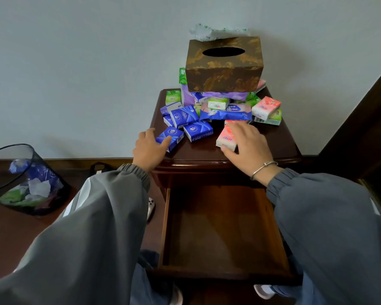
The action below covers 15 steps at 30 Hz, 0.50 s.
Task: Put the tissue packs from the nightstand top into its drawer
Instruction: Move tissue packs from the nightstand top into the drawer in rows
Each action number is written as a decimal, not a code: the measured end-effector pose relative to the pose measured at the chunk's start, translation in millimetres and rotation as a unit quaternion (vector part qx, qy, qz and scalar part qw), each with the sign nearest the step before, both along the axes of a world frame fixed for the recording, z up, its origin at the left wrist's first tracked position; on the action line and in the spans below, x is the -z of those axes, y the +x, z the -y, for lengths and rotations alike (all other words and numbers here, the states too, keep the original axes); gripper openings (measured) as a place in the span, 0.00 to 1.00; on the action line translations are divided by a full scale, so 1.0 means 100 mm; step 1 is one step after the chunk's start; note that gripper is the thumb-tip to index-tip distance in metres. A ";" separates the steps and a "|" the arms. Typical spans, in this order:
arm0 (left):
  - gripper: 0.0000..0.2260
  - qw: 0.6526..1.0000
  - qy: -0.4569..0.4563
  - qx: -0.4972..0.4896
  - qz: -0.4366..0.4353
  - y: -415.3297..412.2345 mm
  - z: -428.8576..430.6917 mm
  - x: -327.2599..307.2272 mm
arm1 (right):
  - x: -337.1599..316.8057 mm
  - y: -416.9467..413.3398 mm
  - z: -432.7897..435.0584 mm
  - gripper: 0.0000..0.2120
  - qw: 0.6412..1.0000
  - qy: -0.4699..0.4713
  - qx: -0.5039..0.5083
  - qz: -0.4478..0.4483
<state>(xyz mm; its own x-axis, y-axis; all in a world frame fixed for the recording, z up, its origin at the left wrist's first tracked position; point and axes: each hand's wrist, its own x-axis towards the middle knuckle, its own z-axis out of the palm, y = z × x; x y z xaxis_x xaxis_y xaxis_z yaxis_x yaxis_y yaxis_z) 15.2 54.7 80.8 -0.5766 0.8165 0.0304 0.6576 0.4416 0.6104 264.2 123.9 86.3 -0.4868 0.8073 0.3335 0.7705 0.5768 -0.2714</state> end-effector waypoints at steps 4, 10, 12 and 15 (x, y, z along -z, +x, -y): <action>0.29 0.999 -0.045 -0.005 -0.026 0.04 -0.12 0.08 | 0.24 -0.15 -0.04 0.32 0.997 -0.017 0.003 0.076; 0.28 0.998 -0.055 0.014 0.027 -0.06 -0.19 0.08 | 0.33 -0.03 -0.07 0.26 0.995 0.024 -0.043 0.081; 0.25 0.994 -0.051 0.018 0.097 -0.10 -0.17 0.06 | 0.29 0.07 -0.10 0.23 0.994 0.041 -0.066 0.076; 0.18 0.992 -0.045 0.057 0.105 -0.12 -0.15 0.03 | 0.28 0.23 -0.13 0.22 0.995 0.034 -0.079 0.057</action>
